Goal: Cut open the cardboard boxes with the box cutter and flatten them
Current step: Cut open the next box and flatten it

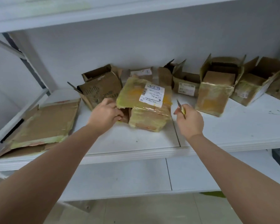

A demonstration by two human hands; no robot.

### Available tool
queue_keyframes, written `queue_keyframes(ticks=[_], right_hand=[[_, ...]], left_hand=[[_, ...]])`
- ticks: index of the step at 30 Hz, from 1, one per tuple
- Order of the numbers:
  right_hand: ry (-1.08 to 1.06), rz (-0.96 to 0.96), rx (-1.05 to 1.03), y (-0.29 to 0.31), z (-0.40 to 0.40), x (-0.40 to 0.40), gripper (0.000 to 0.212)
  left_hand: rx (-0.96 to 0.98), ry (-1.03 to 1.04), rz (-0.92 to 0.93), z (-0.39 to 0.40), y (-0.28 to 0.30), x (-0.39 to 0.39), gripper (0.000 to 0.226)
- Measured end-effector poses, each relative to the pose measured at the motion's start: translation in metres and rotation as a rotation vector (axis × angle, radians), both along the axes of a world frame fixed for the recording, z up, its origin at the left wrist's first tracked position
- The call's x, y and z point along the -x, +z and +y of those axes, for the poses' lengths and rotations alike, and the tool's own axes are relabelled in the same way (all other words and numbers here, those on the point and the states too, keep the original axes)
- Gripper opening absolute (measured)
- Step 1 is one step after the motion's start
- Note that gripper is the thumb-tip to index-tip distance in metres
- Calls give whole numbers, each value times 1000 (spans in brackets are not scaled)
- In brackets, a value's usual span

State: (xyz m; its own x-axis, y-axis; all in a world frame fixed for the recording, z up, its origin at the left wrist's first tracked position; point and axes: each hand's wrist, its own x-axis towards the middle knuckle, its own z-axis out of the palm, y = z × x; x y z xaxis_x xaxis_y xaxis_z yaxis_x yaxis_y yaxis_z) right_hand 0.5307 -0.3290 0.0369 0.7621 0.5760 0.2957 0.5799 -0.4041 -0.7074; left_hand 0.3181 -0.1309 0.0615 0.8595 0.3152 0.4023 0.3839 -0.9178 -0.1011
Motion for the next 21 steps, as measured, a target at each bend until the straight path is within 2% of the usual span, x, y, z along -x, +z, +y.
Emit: queue_keyframes(ticks=[1, 6, 11, 15, 18, 21], right_hand=[[6, 8, 16, -2, 6, 4, 17], [-3, 37, 77, -8, 21, 14, 15], [-60, 92, 122, -11, 15, 6, 13], [-76, 125, 149, -13, 4, -3, 19], [-86, 138, 162, -13, -4, -10, 25], [-77, 141, 165, -13, -8, -15, 25]], left_hand=[[30, 59, -11, 3, 2, 9, 9], [24, 244, -80, 12, 11, 22, 20], [180, 631, 7, 21, 19, 11, 30], [224, 674, -92, 18, 34, -13, 30], [299, 721, -86, 18, 48, -31, 32], [325, 755, -67, 19, 52, -43, 49]])
